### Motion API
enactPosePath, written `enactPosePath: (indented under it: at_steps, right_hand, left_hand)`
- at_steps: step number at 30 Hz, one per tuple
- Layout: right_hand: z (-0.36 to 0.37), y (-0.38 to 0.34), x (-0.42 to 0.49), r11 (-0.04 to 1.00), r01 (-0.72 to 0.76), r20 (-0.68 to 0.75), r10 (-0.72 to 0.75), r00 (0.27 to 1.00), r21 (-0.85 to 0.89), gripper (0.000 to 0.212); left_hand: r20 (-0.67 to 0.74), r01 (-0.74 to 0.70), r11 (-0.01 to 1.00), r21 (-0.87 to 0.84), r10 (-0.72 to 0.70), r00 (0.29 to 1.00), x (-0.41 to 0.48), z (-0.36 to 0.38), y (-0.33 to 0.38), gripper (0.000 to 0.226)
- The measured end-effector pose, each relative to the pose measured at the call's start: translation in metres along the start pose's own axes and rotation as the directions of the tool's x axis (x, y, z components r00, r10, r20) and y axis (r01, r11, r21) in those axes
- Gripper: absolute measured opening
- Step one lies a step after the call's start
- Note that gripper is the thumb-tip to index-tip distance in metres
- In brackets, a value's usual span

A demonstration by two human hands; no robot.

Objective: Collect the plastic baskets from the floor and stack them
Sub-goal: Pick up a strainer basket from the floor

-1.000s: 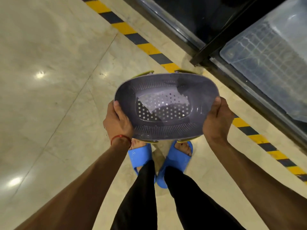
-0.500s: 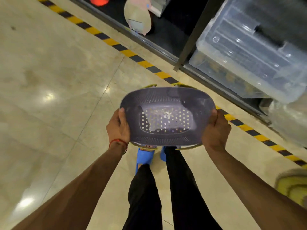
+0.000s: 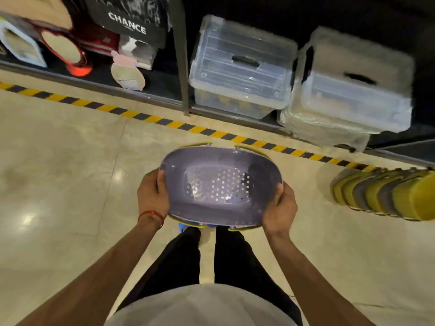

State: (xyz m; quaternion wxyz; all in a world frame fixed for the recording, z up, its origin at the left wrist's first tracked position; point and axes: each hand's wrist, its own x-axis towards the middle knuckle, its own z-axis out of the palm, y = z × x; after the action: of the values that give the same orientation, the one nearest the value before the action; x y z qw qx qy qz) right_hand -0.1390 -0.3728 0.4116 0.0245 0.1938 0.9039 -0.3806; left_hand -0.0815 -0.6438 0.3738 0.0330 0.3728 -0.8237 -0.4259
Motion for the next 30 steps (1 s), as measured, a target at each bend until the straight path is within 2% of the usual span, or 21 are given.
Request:
enactPosePath:
  at_steps: [4, 9, 13, 20, 24, 30]
  right_hand:
    - [-0.057, 0.017, -0.038, 0.997, -0.067, -0.100, 0.071, 0.992, 0.047, 0.041]
    - [-0.116, 0.053, -0.069, 0.971, -0.200, -0.182, 0.222, 0.958, 0.131, 0.031]
    - [-0.166, 0.099, -0.078, 0.939, -0.273, -0.233, 0.319, 0.919, 0.208, 0.038]
    - [-0.264, 0.188, -0.076, 0.898, -0.318, -0.318, 0.411, 0.854, 0.305, 0.040]
    - [-0.319, 0.235, -0.070, 0.871, -0.349, -0.351, 0.466, 0.812, 0.347, 0.044]
    - [-0.378, 0.286, -0.045, 0.829, -0.403, -0.418, 0.548, 0.724, 0.388, 0.040]
  left_hand:
    - [0.142, 0.003, 1.000, 0.028, -0.007, 0.990, -0.035, 0.002, 0.032, 0.050]
    - [0.252, -0.060, 0.995, 0.085, 0.036, 0.967, -0.080, 0.023, 0.079, 0.050]
    - [0.356, -0.141, 0.980, 0.142, 0.083, 0.931, -0.123, 0.055, 0.114, 0.050]
    - [0.449, -0.309, 0.936, 0.170, 0.205, 0.869, -0.216, 0.138, 0.176, 0.049]
    - [0.515, -0.433, 0.889, 0.150, 0.304, 0.801, -0.260, 0.190, 0.212, 0.048]
    - [0.593, -0.515, 0.850, 0.110, 0.360, 0.721, -0.304, 0.269, 0.280, 0.045]
